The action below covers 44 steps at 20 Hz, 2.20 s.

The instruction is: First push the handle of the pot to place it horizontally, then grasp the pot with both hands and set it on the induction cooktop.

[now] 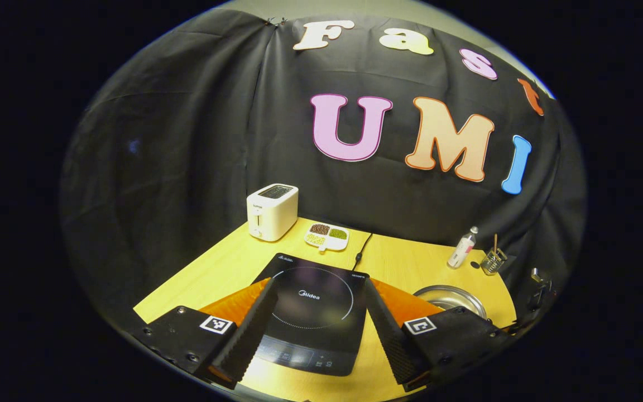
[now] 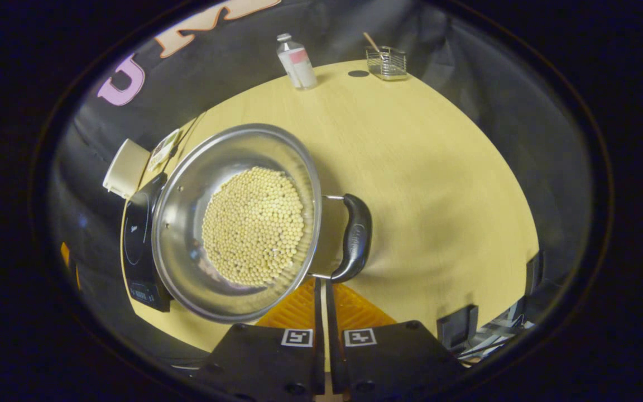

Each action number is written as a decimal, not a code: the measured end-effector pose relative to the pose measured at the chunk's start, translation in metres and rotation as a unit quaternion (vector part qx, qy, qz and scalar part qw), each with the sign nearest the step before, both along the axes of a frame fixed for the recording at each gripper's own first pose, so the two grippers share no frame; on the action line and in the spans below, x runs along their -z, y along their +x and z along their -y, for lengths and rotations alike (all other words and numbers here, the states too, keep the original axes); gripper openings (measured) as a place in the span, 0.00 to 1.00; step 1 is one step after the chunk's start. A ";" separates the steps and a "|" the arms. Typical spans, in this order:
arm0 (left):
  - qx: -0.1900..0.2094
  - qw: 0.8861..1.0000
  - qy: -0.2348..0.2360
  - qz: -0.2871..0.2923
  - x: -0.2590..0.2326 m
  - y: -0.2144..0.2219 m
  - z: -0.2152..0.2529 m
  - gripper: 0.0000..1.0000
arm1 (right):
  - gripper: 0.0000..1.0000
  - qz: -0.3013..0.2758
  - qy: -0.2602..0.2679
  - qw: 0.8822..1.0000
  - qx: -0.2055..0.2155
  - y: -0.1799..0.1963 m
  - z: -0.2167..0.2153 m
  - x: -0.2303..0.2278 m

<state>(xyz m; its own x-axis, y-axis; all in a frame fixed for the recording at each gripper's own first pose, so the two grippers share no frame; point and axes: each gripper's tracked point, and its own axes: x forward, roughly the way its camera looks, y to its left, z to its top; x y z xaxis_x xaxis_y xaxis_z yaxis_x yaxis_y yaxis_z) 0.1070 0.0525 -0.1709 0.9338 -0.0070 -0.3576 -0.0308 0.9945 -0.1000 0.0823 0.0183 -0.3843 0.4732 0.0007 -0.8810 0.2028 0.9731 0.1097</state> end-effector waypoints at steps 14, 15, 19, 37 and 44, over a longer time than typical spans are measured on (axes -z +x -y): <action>-0.009 0.999 0.001 -0.053 0.033 0.015 0.074 0.96 | 0.05 -0.021 0.040 0.997 -0.057 0.053 0.022 -0.008; -0.007 0.998 -0.002 -0.057 0.037 0.017 0.079 0.96 | 0.05 -0.036 0.040 0.997 -0.060 0.049 0.027 -0.006; 0.004 0.997 -0.008 -0.082 0.056 0.023 0.096 0.96 | 0.57 -0.077 0.043 0.993 -0.073 0.030 0.050 0.002; 0.084 0.939 -0.058 -0.329 0.188 0.023 0.153 0.91 | 1.00 -0.053 0.125 0.989 -0.064 0.065 0.040 -0.021; 0.088 0.918 -0.038 -0.386 0.220 0.031 0.156 0.91 | 0.98 -0.055 0.155 0.985 -0.050 0.091 0.020 -0.004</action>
